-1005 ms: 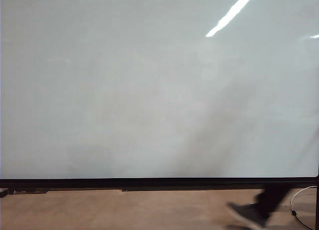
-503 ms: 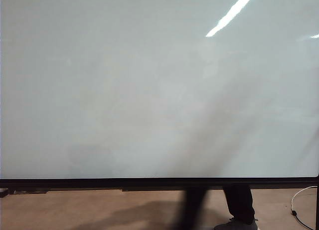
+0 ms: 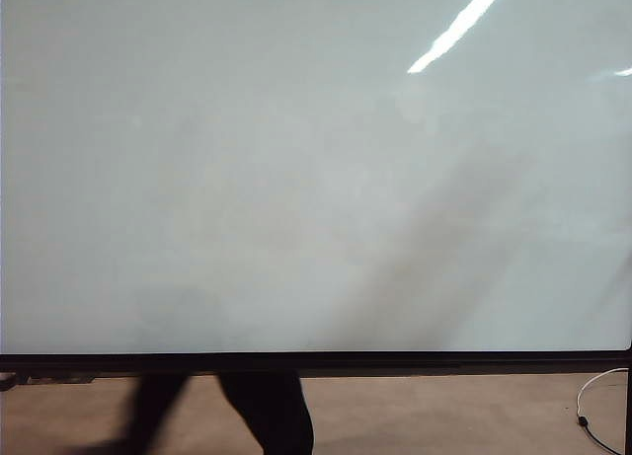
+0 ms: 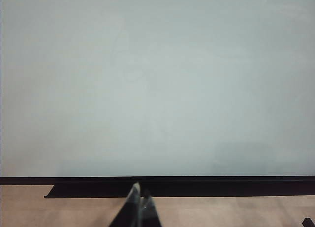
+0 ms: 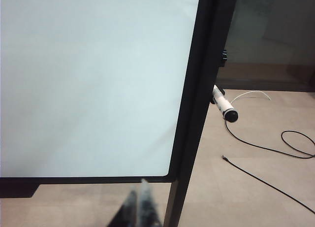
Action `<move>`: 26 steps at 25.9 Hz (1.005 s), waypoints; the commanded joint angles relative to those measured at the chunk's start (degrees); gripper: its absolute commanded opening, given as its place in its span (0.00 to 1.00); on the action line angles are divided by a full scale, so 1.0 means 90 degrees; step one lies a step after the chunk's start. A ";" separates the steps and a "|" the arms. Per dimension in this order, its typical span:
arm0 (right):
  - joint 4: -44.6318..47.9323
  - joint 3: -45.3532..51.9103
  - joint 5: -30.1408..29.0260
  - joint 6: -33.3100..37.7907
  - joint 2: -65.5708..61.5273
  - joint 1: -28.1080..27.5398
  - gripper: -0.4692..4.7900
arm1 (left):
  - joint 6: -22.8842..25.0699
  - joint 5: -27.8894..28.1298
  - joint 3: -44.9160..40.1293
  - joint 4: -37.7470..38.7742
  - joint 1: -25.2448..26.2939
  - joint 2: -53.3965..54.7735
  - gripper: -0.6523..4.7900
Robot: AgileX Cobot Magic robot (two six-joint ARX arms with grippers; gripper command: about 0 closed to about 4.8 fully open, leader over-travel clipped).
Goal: Pick up the pen on the shelf to the right of the whiteboard and draw a check mark.
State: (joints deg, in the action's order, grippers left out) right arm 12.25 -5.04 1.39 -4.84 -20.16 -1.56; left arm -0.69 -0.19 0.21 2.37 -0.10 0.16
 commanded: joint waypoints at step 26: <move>0.3798 -0.0350 -0.2873 -0.0138 -0.3555 -0.2312 0.43 | 0.0027 -0.0002 0.0019 -0.0080 -0.0002 0.0002 0.11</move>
State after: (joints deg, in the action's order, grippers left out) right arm 42.72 -7.73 -23.05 -6.46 -50.39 -21.82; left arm -0.69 -0.21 0.21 2.37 -0.10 0.16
